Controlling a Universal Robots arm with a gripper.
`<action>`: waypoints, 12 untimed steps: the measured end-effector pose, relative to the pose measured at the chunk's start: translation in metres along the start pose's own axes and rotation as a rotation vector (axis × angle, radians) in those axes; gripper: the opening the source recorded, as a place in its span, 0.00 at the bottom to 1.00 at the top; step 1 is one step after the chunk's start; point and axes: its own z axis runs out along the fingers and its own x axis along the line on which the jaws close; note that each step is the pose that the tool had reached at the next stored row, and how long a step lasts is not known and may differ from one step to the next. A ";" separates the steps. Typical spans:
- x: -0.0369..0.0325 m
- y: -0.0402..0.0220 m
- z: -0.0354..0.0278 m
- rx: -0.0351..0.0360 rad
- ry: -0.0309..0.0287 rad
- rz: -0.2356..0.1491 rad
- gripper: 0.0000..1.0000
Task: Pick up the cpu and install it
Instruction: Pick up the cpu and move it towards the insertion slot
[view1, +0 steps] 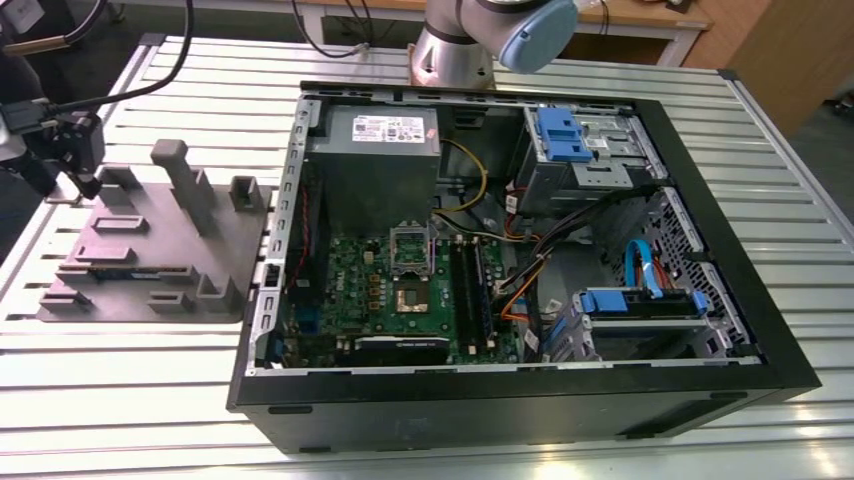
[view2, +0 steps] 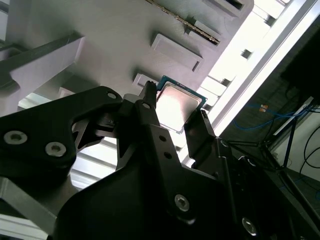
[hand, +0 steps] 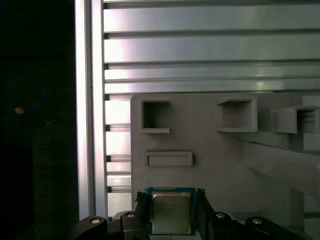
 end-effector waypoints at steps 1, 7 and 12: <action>0.0000 0.0000 -0.0002 0.0000 0.0000 0.000 0.47; 0.0000 0.0000 -0.0016 0.0000 0.0000 0.000 0.47; 0.0000 0.0000 -0.0028 0.0000 0.0000 0.000 0.47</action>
